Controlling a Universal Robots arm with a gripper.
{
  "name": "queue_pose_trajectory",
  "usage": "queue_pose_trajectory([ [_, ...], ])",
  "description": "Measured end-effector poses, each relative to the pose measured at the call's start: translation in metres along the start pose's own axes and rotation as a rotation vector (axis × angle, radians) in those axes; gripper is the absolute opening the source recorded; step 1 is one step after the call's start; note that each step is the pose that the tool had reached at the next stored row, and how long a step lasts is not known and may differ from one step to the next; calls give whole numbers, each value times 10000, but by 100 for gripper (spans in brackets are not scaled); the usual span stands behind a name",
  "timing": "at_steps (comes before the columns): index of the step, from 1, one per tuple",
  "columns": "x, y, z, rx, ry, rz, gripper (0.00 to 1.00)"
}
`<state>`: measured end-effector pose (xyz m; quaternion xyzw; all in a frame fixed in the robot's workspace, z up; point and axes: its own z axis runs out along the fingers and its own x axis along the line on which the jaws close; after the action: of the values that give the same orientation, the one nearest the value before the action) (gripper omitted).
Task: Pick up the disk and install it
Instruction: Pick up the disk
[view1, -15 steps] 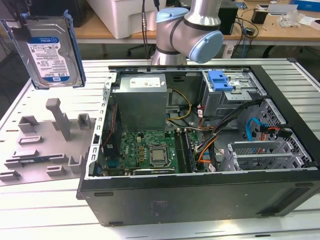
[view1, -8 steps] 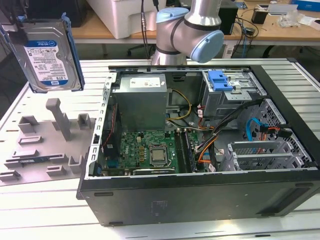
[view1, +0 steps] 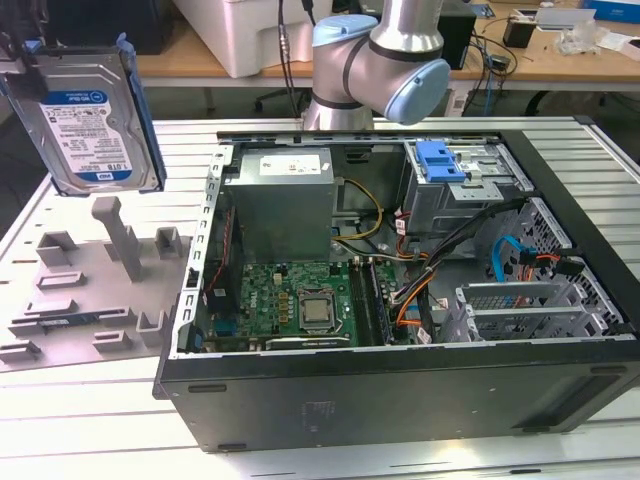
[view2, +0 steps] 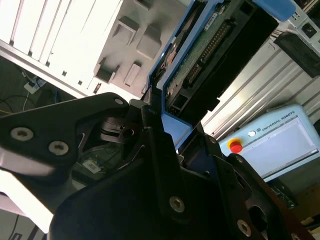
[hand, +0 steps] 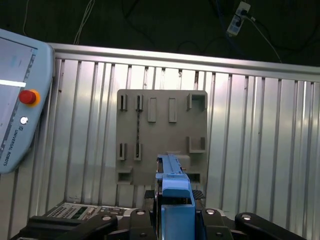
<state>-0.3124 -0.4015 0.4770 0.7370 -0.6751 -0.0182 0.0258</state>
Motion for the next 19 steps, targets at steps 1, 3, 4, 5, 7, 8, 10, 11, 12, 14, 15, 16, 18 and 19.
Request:
queue_pose_trajectory([
  [1,5,-26,-1,1,-1,1,37],
  [3,17,-78,-5,-4,-1,0,37],
  [4,24,-103,-6,-7,-3,0,37],
  [5,30,-124,-7,-10,-3,0,37],
  [7,52,-192,-11,-18,-7,-2,37],
  [8,60,-214,-12,-20,-9,0,37],
  [10,77,-262,-15,-29,-12,0,37],
  [11,88,-294,-17,-33,-15,0,37],
  [12,96,-314,-18,-36,-17,-1,37],
  [14,125,-399,-24,-48,-25,-1,37],
  [15,141,-443,-27,-55,-31,-2,37],
  [16,156,-484,-29,-61,-37,-3,37],
  [18,185,-561,-33,-73,-49,-3,37],
  [19,194,-586,-34,-76,-53,-3,37],
])
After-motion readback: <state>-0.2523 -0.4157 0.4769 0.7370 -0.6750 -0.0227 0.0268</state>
